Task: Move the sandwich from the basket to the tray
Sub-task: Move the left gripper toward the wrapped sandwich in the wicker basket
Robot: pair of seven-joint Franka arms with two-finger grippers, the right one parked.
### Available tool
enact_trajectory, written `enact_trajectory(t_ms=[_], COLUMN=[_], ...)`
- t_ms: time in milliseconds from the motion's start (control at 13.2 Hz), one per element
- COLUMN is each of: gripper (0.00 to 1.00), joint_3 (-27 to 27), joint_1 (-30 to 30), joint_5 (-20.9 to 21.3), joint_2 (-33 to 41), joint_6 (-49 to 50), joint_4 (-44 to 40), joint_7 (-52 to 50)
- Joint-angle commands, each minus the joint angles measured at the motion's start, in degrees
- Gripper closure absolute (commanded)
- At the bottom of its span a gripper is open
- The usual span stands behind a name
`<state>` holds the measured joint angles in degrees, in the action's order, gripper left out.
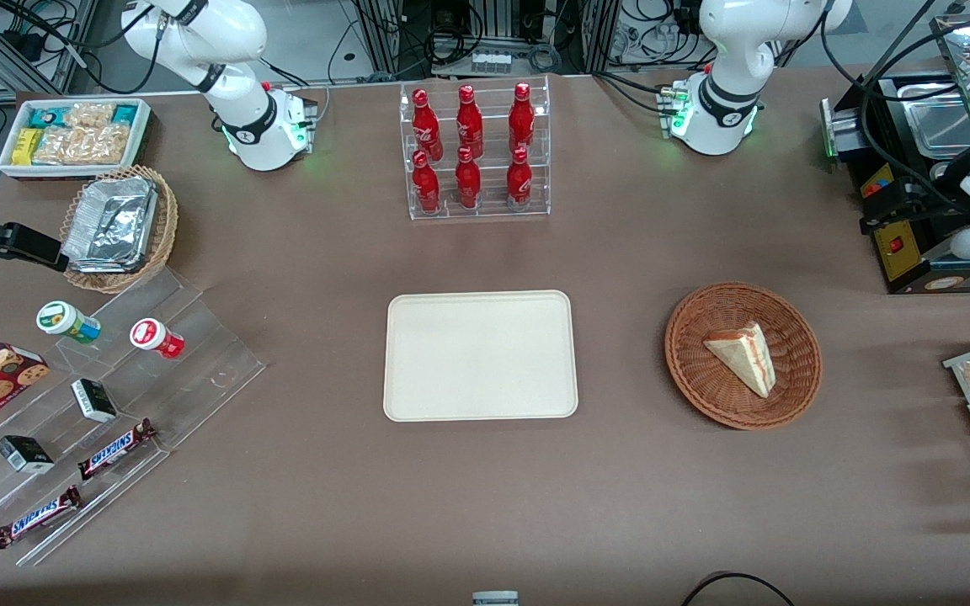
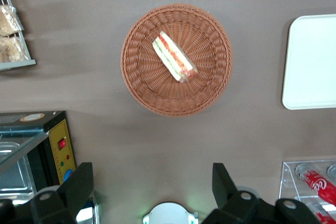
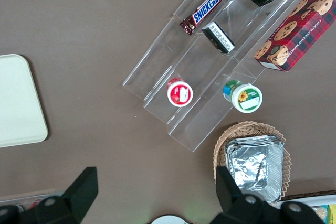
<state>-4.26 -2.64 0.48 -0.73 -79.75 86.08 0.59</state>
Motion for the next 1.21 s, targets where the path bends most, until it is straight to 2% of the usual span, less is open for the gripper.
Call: enact_trajectory(t_ms=[0,151,302,453,604,830,1132], gripper=[0.00,0.00,0.00,0.00,0.00,0.00,0.00], joint_3=[0.21,0.21,0.21,0.21,0.21,0.21,-1.53], joint_1=[0.96,1.05,0.97,0.97,0.97,0.88,1.23], joint_5=[0.75,1.10,3.72,4.00,4.09,3.12,2.59], joint_2=[0.74,-0.14,-3.29,-8.20,-11.30,-11.66,-15.17], joint_6=[3.10,2.41,-0.03,-4.51,-11.09,-26.72,-39.56], joint_4=[-1.18,-0.83,-0.39,0.49,3.46,13.73,20.94], joint_7=[-2.33,-2.61,-4.10,-9.79,-14.28,-21.31,-35.81])
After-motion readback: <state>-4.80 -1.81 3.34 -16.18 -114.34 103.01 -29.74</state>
